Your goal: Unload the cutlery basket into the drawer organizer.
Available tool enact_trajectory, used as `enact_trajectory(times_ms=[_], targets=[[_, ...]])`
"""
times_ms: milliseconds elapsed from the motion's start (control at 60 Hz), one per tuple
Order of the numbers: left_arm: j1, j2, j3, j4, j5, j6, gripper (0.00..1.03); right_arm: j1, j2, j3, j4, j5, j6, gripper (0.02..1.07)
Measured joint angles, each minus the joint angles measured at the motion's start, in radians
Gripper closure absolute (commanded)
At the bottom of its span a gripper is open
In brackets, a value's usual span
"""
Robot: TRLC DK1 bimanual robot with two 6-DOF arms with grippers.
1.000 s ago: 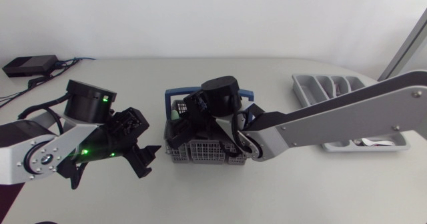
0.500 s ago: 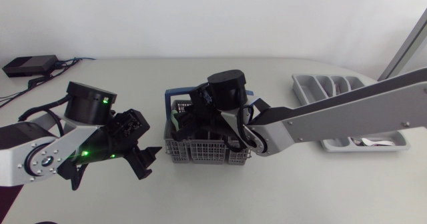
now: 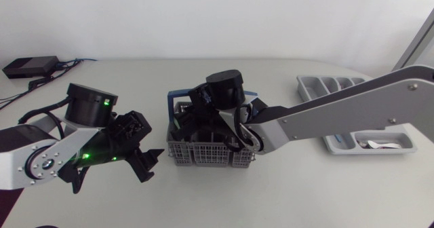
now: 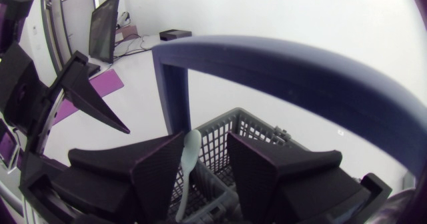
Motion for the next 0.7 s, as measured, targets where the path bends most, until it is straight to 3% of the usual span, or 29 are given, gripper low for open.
enact_trajectory(times_ms=[183, 650, 700], targets=[[0.0, 0.0, 0.0, 0.0, 0.0, 0.0, 0.24, 0.001, 0.001, 0.0, 0.0, -0.012, 0.0, 0.76], [0.0, 0.0, -0.001, 0.008, 0.0, 0.0, 0.24, 0.001, 0.019, 0.0, -0.007, -0.071, 0.001, 0.77], [0.0, 0.0, -0.001, 0.008, 0.0, 0.0, 0.24, 0.001, 0.023, 0.001, -0.006, -0.072, 0.001, 0.83]])
